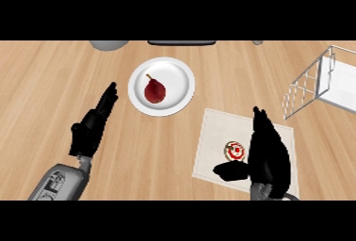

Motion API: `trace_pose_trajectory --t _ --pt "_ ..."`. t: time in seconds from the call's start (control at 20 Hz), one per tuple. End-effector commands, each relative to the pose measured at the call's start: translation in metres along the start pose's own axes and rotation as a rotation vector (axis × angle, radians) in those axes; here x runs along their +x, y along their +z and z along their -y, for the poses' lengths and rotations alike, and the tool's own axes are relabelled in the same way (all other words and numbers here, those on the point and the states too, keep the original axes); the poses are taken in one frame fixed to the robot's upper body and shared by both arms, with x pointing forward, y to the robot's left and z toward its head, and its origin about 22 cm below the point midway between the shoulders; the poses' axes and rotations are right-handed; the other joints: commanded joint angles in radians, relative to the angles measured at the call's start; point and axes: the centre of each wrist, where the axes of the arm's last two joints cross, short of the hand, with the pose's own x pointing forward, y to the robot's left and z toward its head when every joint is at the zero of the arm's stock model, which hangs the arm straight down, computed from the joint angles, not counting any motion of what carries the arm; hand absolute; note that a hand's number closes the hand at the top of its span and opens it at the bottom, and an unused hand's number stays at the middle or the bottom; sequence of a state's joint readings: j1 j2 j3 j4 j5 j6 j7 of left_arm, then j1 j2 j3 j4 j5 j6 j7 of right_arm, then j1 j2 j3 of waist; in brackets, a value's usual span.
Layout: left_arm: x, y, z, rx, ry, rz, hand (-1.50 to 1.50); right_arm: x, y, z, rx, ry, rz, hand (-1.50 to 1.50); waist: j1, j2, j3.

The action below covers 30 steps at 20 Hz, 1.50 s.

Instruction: Pick the cupcake from the placemat and place it in the tiered shelf

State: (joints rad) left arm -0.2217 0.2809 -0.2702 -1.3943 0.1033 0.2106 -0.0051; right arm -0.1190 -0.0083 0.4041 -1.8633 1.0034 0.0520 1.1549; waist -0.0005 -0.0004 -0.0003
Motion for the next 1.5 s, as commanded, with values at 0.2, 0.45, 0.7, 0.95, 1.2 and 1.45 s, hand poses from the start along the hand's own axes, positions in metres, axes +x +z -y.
trace_pose_trajectory --t 0.2,0.45,0.7,0.95,1.2,1.45 --pt "0.001 0.000 0.001 0.007 0.009 0.007 0.00 -0.001 -0.011 -0.009 0.002 0.043 -0.170 -1.50 0.001 0.000 0.000" --pt "0.001 0.004 0.003 0.001 -0.002 0.016 0.00 -0.003 -0.010 -0.015 0.020 0.069 -0.178 -1.50 0.001 0.000 0.000" --pt "0.006 -0.001 -0.021 -0.011 -0.013 0.006 0.00 -0.007 -0.017 -0.038 0.016 0.064 -0.200 -1.50 0.005 0.001 0.000" --pt "-0.005 0.002 0.006 0.015 0.005 0.008 0.00 -0.036 -0.022 -0.047 0.035 0.039 -0.177 -1.50 -0.003 0.001 0.000" --pt "-0.001 0.003 -0.008 0.002 -0.007 0.004 0.00 -0.015 -0.020 -0.058 0.056 0.065 -0.187 -1.50 0.003 0.001 0.000" --pt "0.005 0.009 0.008 -0.009 0.001 0.001 0.00 -0.026 -0.032 -0.070 0.097 0.079 -0.174 1.50 0.003 0.000 0.000"
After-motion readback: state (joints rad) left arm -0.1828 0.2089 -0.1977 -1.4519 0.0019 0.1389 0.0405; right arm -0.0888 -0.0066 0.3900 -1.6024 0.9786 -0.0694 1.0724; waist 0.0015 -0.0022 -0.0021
